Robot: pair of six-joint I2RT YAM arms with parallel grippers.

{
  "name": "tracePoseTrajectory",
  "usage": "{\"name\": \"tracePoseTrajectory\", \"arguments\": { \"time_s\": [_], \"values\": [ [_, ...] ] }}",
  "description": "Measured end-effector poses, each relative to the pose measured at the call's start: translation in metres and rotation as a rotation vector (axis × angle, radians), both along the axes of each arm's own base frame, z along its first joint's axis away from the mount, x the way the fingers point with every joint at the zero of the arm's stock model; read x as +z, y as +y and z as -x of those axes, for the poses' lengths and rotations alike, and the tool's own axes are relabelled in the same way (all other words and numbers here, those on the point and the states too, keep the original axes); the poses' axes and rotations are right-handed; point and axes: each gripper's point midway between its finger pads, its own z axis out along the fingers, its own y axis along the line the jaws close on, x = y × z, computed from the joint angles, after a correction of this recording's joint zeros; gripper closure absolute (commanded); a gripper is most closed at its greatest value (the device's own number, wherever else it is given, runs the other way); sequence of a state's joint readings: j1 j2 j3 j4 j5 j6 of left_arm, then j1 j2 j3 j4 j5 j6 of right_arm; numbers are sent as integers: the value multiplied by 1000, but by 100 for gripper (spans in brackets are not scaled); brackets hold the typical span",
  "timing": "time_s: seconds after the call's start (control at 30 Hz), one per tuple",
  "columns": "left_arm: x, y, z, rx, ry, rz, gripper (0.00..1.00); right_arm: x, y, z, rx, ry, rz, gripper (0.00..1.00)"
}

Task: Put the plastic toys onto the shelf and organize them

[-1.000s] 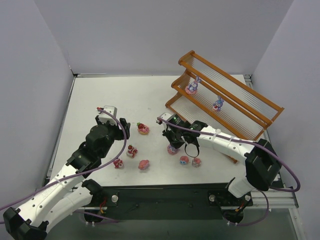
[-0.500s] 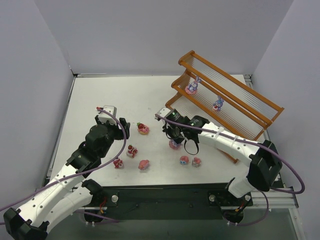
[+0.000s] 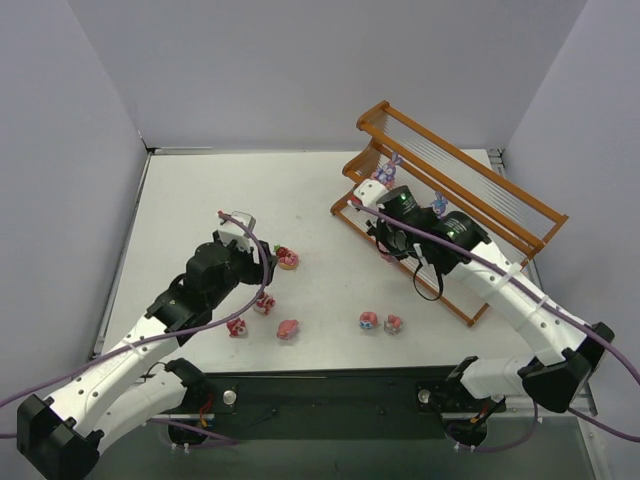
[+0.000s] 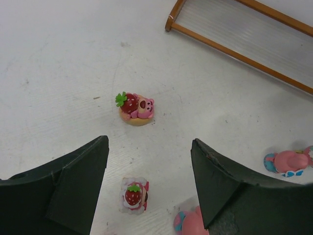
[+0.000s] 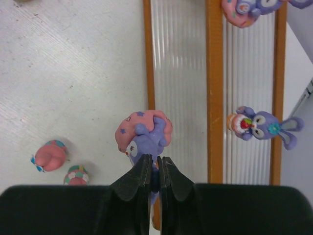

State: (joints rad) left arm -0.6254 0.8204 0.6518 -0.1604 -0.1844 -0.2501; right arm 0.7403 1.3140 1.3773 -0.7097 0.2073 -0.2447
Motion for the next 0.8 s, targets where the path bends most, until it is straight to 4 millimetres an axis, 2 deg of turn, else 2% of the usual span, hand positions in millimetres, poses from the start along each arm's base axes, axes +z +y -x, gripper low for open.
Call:
{"name": "tracePoseTrajectory", "arguments": {
  "time_s": [0.17,0.43,0.57,0.8],
  "values": [
    [-7,-10,2,-51,28,2,22,25,-29,8,-13,-61,26,100],
    [-5,-17,3,-90,26,20,22,61,-80,25,-41,-166,46,100],
    [-2,-20,4,-104,19,31,22,64,-104,32,-65,-166,84,100],
    [0,-22,4,-111,14,38,22,58,-142,34,-115,-116,177,100]
  ]
}}
